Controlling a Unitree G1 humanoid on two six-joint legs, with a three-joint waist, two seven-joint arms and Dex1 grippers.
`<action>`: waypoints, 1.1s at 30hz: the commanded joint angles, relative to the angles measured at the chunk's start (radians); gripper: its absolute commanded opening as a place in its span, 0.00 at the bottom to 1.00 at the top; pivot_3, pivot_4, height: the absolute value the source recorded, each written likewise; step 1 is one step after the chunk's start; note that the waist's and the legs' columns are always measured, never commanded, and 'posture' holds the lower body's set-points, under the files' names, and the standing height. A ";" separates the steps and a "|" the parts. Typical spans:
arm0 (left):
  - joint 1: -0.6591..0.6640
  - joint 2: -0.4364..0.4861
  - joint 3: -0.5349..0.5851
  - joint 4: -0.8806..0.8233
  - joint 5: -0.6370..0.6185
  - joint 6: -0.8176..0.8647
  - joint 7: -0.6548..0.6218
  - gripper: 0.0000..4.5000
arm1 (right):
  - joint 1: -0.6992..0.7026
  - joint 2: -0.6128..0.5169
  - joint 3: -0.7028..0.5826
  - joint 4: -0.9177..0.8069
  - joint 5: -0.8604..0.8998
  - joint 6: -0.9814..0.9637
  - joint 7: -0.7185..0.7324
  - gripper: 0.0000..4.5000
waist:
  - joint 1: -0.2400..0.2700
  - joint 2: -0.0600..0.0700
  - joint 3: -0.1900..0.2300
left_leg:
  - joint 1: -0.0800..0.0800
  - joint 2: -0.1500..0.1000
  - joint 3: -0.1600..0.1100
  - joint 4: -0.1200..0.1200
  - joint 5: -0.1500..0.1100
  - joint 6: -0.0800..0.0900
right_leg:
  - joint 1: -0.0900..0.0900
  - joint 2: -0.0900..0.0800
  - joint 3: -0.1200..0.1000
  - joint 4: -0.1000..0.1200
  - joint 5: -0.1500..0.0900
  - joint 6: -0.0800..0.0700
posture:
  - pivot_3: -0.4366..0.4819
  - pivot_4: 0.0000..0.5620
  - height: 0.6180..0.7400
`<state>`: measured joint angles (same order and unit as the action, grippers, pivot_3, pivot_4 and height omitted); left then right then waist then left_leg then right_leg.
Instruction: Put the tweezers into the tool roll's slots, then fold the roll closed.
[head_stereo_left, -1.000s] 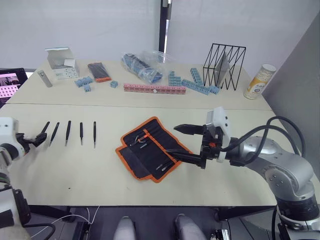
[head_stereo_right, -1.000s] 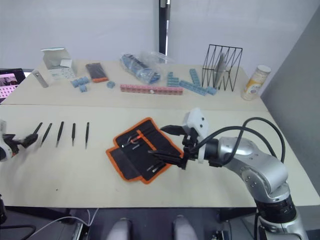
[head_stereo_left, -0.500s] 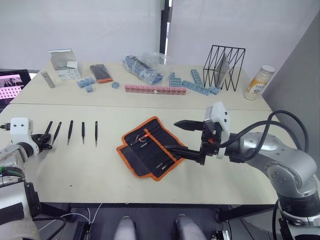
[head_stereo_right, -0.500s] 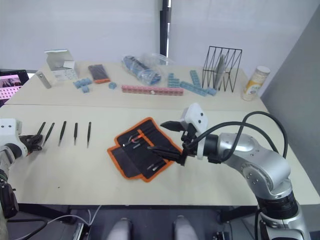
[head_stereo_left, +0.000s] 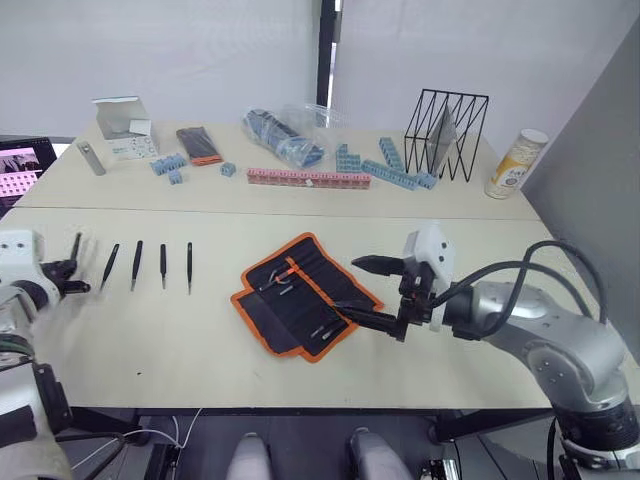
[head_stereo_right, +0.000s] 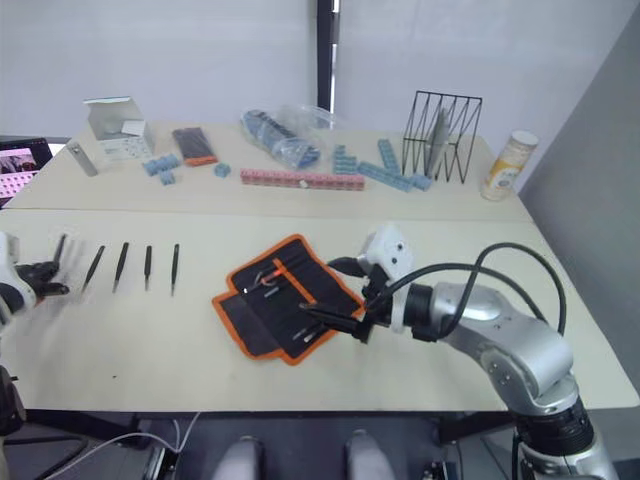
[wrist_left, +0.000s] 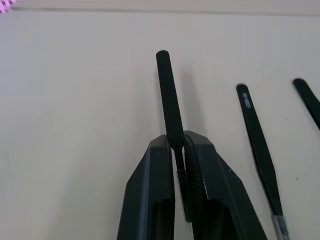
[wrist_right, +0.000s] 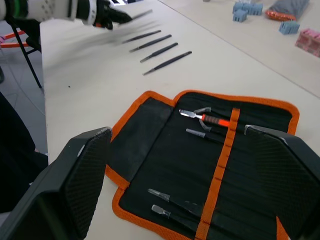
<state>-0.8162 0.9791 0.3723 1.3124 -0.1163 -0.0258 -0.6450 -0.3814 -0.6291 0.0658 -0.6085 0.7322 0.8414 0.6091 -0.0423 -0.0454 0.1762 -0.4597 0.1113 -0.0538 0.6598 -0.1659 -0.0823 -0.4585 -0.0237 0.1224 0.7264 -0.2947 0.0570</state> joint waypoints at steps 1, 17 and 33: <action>-0.016 0.050 -0.008 -0.123 -0.026 -0.043 -0.140 0.00 | 0.052 0.031 0.006 -0.027 -0.048 -0.047 -0.042 1.00 | 0.005 0.000 0.000 | 0.000 0.000 0.000 0.000 0.000 0.000 | 0.000 0.000 0.000 0.000 0.000 0.000 | 0.48 0.27 0.37; 0.482 -0.102 -0.144 -1.652 -0.595 0.974 -0.219 0.00 | 0.187 0.244 0.125 0.193 -0.320 -0.237 -0.161 0.01 | -0.004 0.000 0.001 | 0.002 0.000 0.000 0.002 0.002 0.002 | 0.002 0.001 0.002 0.001 -0.002 -0.003 | 0.48 0.27 0.37; 0.310 -0.080 -0.412 -1.680 -0.582 1.224 -0.120 0.00 | 0.222 0.378 0.147 0.324 -0.449 -0.268 -0.230 0.01 | -0.001 0.000 0.001 | 0.001 0.000 0.000 0.003 0.002 0.002 | 0.002 0.001 0.002 0.001 0.000 0.000 | 0.48 0.27 0.37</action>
<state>-0.4844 0.8850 -0.0242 -0.3684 -0.7164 1.1984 -0.7594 -0.1832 -0.2501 0.2217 -0.2854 0.2939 0.5779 0.3890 -0.0429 -0.0454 0.1772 -0.4587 0.1111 -0.0539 0.6627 -0.1643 -0.0800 -0.4565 -0.0226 0.1244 0.7272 -0.2950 0.0572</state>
